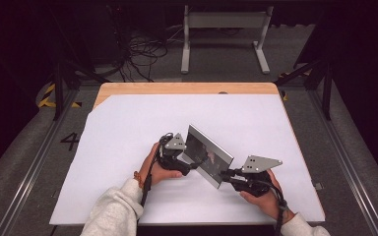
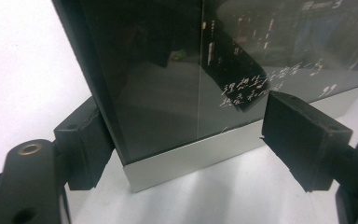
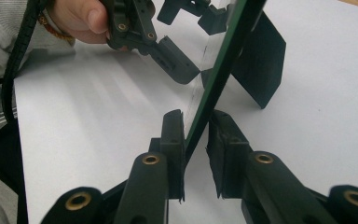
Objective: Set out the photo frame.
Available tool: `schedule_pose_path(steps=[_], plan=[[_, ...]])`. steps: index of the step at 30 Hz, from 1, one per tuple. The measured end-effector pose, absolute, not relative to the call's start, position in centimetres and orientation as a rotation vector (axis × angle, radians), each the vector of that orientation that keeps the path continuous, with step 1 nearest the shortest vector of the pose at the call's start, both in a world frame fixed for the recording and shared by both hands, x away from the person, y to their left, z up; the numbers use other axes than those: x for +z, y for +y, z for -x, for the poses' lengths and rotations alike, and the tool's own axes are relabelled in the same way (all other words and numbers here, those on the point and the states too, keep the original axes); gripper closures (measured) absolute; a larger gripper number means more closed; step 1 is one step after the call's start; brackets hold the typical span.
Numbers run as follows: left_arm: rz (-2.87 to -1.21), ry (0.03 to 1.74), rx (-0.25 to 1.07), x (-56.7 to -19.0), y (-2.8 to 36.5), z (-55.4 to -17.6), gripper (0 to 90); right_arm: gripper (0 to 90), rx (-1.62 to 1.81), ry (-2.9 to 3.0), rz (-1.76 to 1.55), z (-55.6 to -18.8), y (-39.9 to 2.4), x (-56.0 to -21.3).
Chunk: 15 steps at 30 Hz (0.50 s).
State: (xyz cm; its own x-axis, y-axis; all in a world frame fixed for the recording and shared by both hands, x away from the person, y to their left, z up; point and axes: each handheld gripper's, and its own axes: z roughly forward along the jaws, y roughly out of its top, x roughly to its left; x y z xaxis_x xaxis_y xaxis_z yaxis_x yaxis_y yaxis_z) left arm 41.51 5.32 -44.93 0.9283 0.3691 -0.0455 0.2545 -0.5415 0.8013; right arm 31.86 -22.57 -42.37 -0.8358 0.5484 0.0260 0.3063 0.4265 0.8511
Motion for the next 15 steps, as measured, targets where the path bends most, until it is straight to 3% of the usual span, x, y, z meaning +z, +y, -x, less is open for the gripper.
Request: schedule_pose_path(steps=[15], plan=[[-2.226, 0.410, 0.209, -44.4, 6.5, -41.1, 42.8, 81.1, 1.337, 2.400, -0.767, -31.9, -22.9, -42.2]])
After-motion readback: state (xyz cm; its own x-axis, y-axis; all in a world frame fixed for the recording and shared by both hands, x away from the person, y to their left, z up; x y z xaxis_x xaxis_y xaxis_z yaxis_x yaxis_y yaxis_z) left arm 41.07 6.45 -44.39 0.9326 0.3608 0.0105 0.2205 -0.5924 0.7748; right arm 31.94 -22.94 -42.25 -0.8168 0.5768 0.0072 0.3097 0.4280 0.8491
